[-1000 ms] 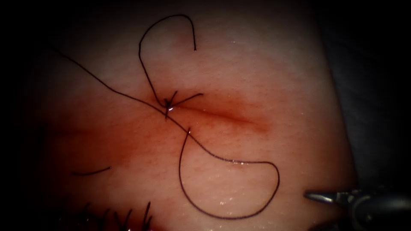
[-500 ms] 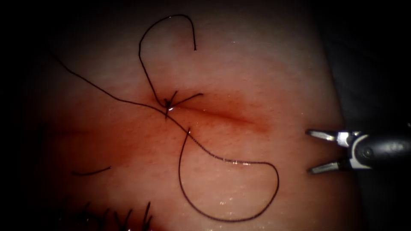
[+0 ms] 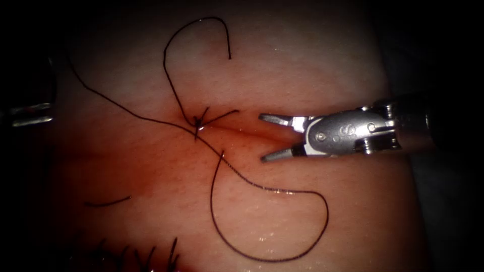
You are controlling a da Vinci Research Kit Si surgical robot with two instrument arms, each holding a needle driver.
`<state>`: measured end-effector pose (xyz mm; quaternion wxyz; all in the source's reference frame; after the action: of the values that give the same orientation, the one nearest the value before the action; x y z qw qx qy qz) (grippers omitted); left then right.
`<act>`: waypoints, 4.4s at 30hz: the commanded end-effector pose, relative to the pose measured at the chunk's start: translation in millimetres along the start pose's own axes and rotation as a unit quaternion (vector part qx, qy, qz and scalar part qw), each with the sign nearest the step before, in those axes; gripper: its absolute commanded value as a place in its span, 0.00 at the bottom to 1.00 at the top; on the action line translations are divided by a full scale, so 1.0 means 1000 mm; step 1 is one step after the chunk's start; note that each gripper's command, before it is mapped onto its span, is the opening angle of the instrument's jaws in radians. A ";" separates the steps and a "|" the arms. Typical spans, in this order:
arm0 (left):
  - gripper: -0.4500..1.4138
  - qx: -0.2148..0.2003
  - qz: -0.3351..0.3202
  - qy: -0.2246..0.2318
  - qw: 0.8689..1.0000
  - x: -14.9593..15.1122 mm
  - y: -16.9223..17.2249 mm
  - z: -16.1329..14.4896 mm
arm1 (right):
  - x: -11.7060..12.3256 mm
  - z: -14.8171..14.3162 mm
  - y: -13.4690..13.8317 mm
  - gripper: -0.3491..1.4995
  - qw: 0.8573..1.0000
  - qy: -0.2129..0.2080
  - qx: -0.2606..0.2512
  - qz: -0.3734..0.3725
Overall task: Wound Closure
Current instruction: With the right hand pull the suture through the tissue until a tail remains.
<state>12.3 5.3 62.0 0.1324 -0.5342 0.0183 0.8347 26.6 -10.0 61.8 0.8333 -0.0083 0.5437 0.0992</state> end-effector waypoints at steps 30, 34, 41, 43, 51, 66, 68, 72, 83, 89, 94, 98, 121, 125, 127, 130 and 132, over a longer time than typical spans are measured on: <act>0.00 -0.006 0.003 -0.009 1.000 -0.0009 0.0004 0.0018 | -0.0033 0.0081 -0.0046 0.06 0.997 -0.036 0.071 -0.014; 0.00 -0.008 0.004 -0.010 1.000 -0.0009 0.0004 0.0016 | -0.0038 0.0075 -0.0047 0.25 0.994 -0.051 0.098 -0.020; 0.00 -0.008 0.004 -0.010 1.000 -0.0009 0.0004 0.0017 | -0.0041 0.0071 -0.0047 0.46 0.990 -0.072 0.117 -0.022; 0.00 -0.008 0.004 -0.010 1.000 -0.0009 0.0004 0.0017 | -0.0041 0.0074 -0.0045 0.48 0.989 -0.078 0.121 -0.021; 0.00 -0.008 0.004 -0.011 1.000 -0.0009 0.0005 0.0018 | -0.0044 0.0091 -0.0034 0.54 0.985 -0.107 0.138 -0.018; 0.00 -0.008 0.004 -0.012 1.000 -0.0007 0.0007 0.0016 | -0.0050 0.0091 -0.0050 0.00 0.961 -0.177 0.215 0.004; 0.00 -0.008 0.004 -0.012 1.000 -0.0007 0.0007 0.0016 | -0.0046 0.0084 -0.0053 0.00 0.963 -0.181 0.200 0.016; 0.00 -0.008 0.004 -0.011 1.000 -0.0007 0.0006 0.0017 | -0.0030 0.0068 -0.0067 0.00 0.971 -0.147 0.184 0.032; 0.00 -0.009 0.004 -0.012 1.000 -0.0010 0.0005 0.0019 | 0.0036 0.0040 -0.0159 0.00 0.980 -0.070 0.179 0.053; 0.00 -0.010 0.004 -0.011 1.000 -0.0012 0.0003 0.0019 | 0.0069 0.0029 -0.0211 0.00 0.977 -0.051 0.201 0.057; 0.00 -0.012 0.005 -0.011 1.000 -0.0016 0.0001 0.0021 | 0.0100 0.0018 -0.0236 0.00 0.973 -0.038 0.223 0.054; 0.00 -0.013 0.005 -0.010 1.000 -0.0019 -0.0001 0.0021 | 0.0133 0.0007 -0.0259 0.00 0.969 -0.028 0.240 0.046; 0.00 -0.014 0.005 -0.009 1.000 -0.0019 -0.0002 0.0022 | 0.0106 -0.0036 -0.0108 0.90 0.984 0.081 0.149 0.052; 0.00 -0.015 0.005 -0.008 1.000 -0.0020 -0.0002 0.0021 | 0.0102 -0.0049 -0.0095 0.98 0.988 0.084 0.121 0.041; 0.00 -0.015 0.005 -0.010 1.000 -0.0020 -0.0004 0.0019 | 0.0105 -0.0066 -0.0104 0.98 0.987 0.088 0.129 0.037; 0.00 -0.014 0.005 -0.013 1.000 -0.0023 -0.0008 0.0015 | 0.0113 -0.0103 -0.0121 0.95 0.985 0.094 0.141 0.027; 0.00 -0.014 0.004 -0.013 1.000 -0.0023 -0.0008 0.0016 | 0.0116 -0.0124 -0.0116 0.90 0.986 0.090 0.135 0.022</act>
<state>12.5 5.9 64.2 0.1217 -0.5242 0.0074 0.8429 21.4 -20.6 44.5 0.7743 0.1011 0.6231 0.0451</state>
